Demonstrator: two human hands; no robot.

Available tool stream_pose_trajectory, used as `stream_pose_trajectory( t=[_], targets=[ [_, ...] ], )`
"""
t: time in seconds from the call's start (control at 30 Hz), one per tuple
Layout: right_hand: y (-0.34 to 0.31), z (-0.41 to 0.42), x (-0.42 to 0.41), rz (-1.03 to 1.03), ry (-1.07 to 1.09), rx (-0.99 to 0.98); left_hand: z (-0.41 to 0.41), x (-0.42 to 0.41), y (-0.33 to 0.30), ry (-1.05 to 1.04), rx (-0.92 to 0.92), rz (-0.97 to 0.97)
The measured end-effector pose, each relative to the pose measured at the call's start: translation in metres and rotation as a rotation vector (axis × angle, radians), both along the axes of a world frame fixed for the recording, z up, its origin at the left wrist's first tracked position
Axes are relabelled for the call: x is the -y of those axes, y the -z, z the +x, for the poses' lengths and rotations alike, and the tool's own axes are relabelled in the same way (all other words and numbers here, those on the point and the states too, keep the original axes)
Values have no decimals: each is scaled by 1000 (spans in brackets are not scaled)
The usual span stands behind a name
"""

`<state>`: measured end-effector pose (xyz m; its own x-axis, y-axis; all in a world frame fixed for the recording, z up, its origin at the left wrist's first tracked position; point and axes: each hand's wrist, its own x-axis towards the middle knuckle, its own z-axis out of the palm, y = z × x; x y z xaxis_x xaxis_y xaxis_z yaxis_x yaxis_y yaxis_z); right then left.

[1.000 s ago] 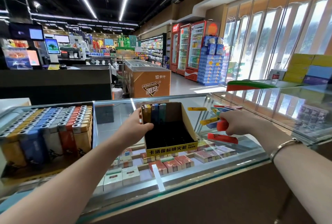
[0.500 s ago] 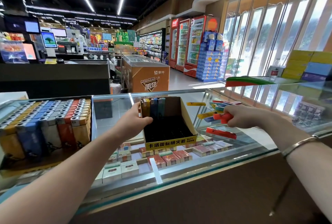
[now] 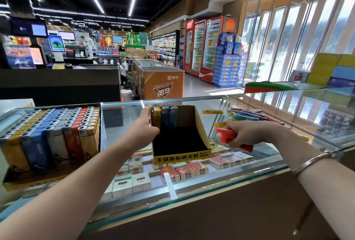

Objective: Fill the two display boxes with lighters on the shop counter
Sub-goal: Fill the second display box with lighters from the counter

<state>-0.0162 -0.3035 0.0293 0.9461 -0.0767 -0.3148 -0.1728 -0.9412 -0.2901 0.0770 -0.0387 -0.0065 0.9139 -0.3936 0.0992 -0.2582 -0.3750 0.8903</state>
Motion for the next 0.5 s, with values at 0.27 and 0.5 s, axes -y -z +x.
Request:
stream_pose_trajectory(
  t=[0.27,0.5],
  targets=[
    [-1,17,-14,384,27,193,2,-10,-10,-68,-13,75],
    [-29,55,-73,1045,-98,552,9,-10,-13,-145,16,170]
  ],
)
